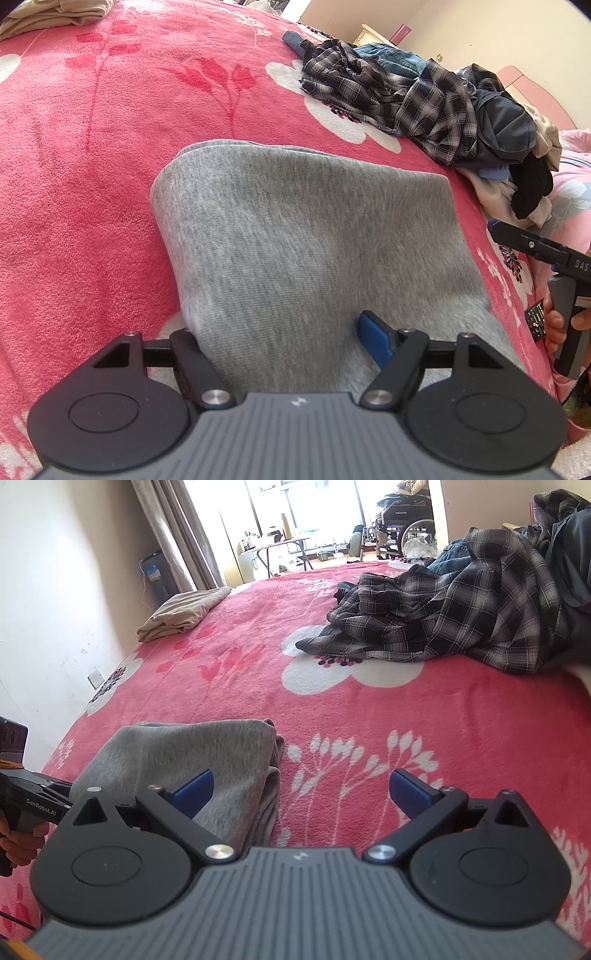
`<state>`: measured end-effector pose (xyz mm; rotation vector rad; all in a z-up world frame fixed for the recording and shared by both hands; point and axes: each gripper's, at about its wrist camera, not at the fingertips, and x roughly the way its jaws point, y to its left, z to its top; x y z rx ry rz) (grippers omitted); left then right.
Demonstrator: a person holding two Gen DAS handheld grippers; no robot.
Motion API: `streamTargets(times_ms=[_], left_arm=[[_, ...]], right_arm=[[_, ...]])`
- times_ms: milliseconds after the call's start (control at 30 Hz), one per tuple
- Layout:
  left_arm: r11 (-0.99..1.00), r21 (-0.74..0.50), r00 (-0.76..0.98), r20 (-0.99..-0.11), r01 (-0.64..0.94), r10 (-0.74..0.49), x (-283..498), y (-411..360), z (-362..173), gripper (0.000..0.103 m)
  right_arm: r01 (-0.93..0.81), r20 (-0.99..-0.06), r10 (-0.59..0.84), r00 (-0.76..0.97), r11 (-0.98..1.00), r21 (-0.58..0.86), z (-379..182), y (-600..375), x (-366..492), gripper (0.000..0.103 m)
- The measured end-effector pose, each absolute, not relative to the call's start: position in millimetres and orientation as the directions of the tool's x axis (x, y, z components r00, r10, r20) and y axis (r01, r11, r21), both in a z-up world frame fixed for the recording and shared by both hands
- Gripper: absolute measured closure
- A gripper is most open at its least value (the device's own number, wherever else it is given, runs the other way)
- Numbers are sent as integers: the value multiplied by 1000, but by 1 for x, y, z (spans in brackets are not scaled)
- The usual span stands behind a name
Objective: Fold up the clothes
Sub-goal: 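Move the open right gripper back to the sweatpants edge beside the left gripper, then close the right gripper on the sweatpants edge while the left gripper keeps holding it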
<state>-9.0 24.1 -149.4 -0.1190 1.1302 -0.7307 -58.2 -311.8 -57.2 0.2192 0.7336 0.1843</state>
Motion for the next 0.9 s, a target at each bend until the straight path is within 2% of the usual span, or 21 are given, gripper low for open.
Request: streamTargets(times_ms=[133, 300, 433, 700, 900], left_arm=[[768, -436, 223, -783, 470, -581, -8, 23, -150, 29], [771, -434, 223, -785, 467, -577, -7, 22, -148, 30], [775, -429, 220, -792, 464, -570, -6, 20, -147, 31], [806, -371, 197, -843, 460, -501, -1, 3, -139, 34], [833, -312, 189, -881, 457, -434, -1, -11, -136, 35]], right_arm=[[-86, -648, 302, 700, 935, 343, -63, -317, -55, 1], [-72, -625, 475, 619, 828, 557, -85, -324, -49, 1], [-96, -602, 585, 544, 756, 648, -114, -313, -30, 1], [-202, -535, 660, 527, 709, 675, -136, -297, 26, 0], [-310, -515, 707, 484, 689, 655, -138, -287, 20, 1]])
